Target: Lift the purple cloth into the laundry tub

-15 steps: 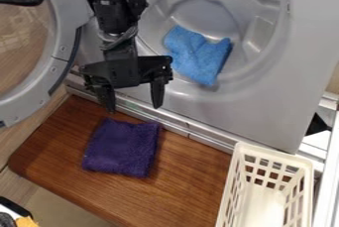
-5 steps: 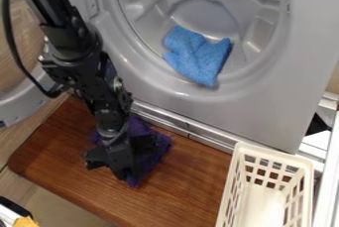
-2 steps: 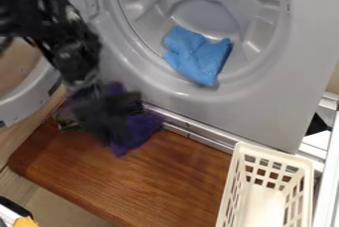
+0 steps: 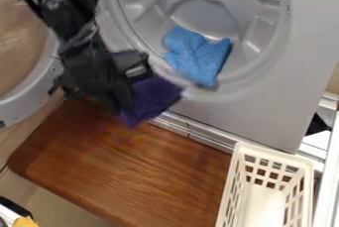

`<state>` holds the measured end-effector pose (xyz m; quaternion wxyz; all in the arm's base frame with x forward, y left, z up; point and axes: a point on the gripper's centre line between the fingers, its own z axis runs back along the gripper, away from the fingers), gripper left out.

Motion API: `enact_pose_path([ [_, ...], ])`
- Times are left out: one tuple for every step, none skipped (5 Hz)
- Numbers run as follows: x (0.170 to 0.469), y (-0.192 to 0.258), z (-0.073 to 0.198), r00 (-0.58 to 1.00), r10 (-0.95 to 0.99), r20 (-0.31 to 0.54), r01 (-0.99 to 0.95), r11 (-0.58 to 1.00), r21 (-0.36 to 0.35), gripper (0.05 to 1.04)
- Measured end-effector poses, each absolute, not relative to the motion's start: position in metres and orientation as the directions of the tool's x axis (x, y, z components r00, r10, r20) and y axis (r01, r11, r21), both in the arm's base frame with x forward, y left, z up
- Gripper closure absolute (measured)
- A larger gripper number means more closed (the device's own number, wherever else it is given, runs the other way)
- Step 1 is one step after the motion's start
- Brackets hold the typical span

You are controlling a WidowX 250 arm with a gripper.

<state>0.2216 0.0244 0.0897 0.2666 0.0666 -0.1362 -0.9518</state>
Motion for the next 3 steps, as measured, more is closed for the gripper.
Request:
enact_pose_path([
  [0.233,0.02,0.109,-0.857,-0.511,-0.068,0.461,-0.819,0.343,0.953],
  [0.251,0.01,0.128,-0.875,-0.473,-0.105,0.402,-0.829,0.388,0.953],
  [0.273,0.0,0.136,-0.889,-0.436,-0.14,0.351,-0.846,0.403,0.953],
])
